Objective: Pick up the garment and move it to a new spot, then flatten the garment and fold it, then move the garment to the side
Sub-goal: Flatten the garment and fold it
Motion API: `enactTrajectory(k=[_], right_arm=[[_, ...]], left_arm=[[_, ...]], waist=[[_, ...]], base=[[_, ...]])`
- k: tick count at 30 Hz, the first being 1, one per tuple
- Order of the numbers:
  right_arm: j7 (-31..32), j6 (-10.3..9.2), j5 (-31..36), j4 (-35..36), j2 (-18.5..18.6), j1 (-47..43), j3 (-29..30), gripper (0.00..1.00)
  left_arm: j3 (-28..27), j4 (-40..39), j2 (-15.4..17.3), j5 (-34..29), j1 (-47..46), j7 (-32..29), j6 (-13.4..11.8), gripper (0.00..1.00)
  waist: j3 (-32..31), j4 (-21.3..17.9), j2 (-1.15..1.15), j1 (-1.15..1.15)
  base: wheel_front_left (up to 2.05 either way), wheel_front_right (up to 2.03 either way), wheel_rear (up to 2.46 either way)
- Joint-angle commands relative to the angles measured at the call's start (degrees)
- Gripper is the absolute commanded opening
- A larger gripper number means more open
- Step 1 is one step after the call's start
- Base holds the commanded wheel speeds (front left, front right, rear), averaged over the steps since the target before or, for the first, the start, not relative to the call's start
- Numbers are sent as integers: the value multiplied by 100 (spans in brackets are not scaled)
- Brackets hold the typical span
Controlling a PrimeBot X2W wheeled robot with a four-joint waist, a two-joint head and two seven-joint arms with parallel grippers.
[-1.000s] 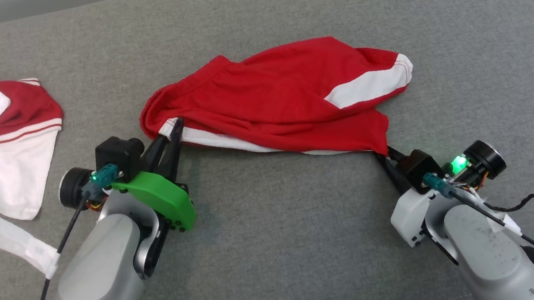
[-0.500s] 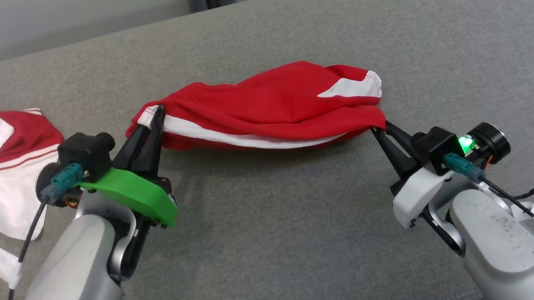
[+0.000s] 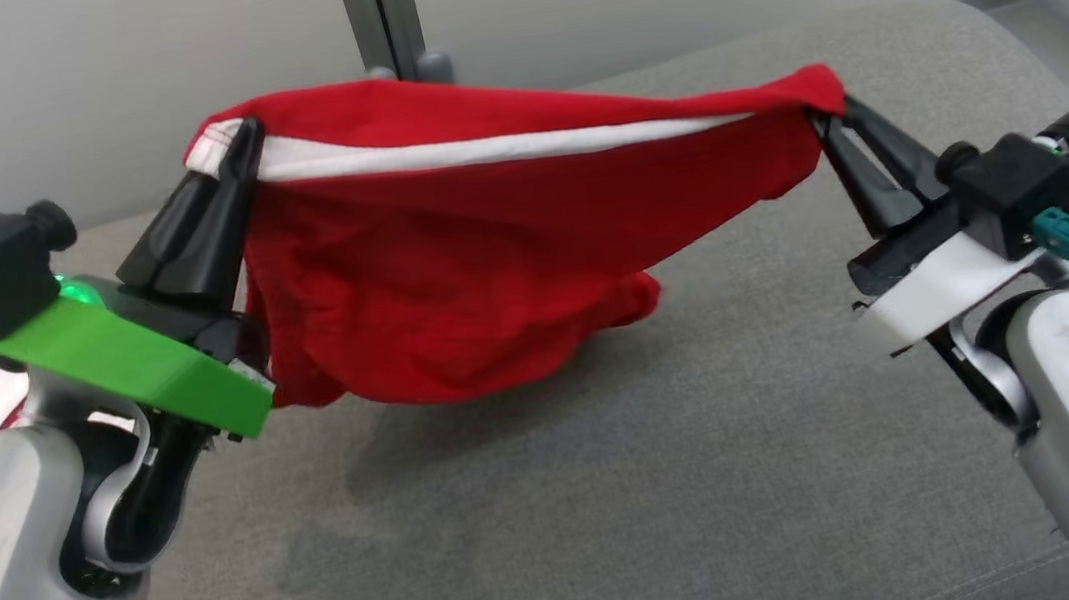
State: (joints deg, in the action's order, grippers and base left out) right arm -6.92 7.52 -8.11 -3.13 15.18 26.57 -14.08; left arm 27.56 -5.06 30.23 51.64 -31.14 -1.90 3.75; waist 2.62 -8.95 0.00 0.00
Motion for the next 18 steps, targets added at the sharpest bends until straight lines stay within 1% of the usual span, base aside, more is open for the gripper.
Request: enactTrajectory(k=[1, 5, 10, 12, 14, 18], right_arm=[[124, -6, -50, 265, 58, -90, 76, 0], [528, -6, -164, 1059, 133, -148, 282, 0], [932, -6, -215, 1707, 160, -123, 460, 0], [1019, -6, -237, 1768, 136, -105, 506, 0], [1102, -6, -233, 1792, 116, -36, 510, 0], [1057, -6, -268, 1476, 86, 289, 411, 0]], left_arm=[[-75, -248, 76, 109, 88, -69, -85, 0], [-260, -916, 190, 286, -38, -278, -270, 0], [-357, -1262, 296, 271, -237, -468, -437, 0], [-318, -1262, 305, 210, -306, -517, -439, 0], [-241, -1203, 227, 190, -463, -576, -402, 0], [-61, -897, 98, -11, -861, -625, -287, 0]], waist=[[-184, -92, 0, 0], [-239, -113, 0, 0], [-118, -144, 0, 0], [-14, -147, 0, 0], [196, -140, 0, 0], [624, -152, 0, 0]], base=[[0, 0, 0], [0, 0, 0], [0, 0, 0], [0, 0, 0], [0, 0, 0], [0, 0, 0]])
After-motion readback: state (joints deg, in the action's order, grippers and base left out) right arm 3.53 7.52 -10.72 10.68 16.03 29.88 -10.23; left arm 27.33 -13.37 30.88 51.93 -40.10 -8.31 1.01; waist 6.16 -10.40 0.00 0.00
